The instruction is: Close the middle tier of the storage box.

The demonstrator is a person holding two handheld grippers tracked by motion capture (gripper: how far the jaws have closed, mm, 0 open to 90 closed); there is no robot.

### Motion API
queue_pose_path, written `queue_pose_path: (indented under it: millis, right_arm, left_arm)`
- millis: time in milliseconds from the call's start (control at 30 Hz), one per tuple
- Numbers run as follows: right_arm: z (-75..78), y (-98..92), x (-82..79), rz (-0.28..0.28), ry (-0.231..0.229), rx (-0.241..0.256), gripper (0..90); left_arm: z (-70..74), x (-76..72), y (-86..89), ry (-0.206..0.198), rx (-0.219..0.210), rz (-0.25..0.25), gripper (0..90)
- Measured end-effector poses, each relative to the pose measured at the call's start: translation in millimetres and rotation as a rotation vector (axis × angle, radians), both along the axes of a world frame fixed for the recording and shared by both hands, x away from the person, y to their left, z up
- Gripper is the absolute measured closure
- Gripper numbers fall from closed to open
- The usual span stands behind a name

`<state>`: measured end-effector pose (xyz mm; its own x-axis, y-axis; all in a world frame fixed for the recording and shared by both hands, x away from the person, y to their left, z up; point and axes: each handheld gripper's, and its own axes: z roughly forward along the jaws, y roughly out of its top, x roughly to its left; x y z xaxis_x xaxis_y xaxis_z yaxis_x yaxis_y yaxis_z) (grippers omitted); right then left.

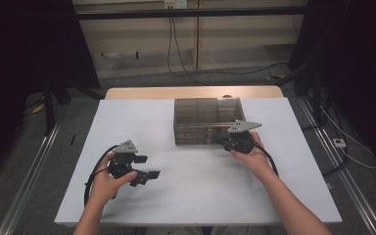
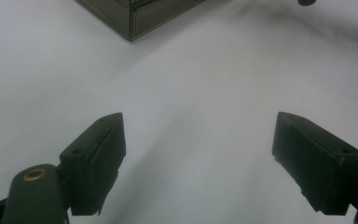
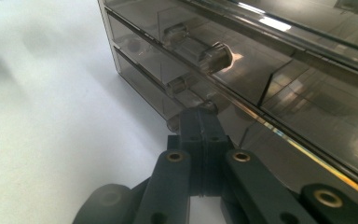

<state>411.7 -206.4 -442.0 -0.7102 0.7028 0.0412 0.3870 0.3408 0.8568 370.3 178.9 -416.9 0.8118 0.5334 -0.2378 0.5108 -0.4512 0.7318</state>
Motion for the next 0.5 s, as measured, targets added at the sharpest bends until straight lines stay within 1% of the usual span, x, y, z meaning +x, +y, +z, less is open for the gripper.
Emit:
queue_pose_path:
  millis: [100, 133, 200, 267, 367, 467, 500]
  right_arm:
    - [1.1, -1.2, -0.2, -0.008, -0.010, -0.007, 90.0]
    - [1.4, -2.6, 0.0, -0.018, -0.017, -0.014, 88.5]
    - [0.8, -5.1, 0.9, -0.034, -0.016, -0.029, 88.0]
    - [-0.7, -7.9, 1.1, -0.035, -0.001, -0.031, 87.7]
    - [0.6, -7.0, -3.5, -0.014, 0.007, -0.029, 84.1]
    - [5.3, -3.5, -11.6, 0.022, 0.000, -0.039, 78.4]
    - [7.0, -2.5, -14.8, 0.030, -0.003, -0.045, 75.8]
  left_arm:
    - [-1.0, 0.2, -1.0, 0.002, 0.002, 0.003, 17.5]
    - [-1.2, 0.1, -1.3, 0.002, 0.002, 0.004, 17.5]
    - [-1.5, -0.1, -1.7, 0.002, 0.000, 0.003, 17.5]
    - [-1.6, -0.2, -1.9, 0.000, 0.002, -0.001, 17.5]
    - [-1.8, -0.3, -2.0, 0.001, 0.005, 0.000, 17.5]
    - [-1.3, -0.3, -1.2, 0.000, 0.003, -0.001, 17.5]
    - [-0.8, -0.4, -0.6, 0.001, 0.008, -0.003, 17.5]
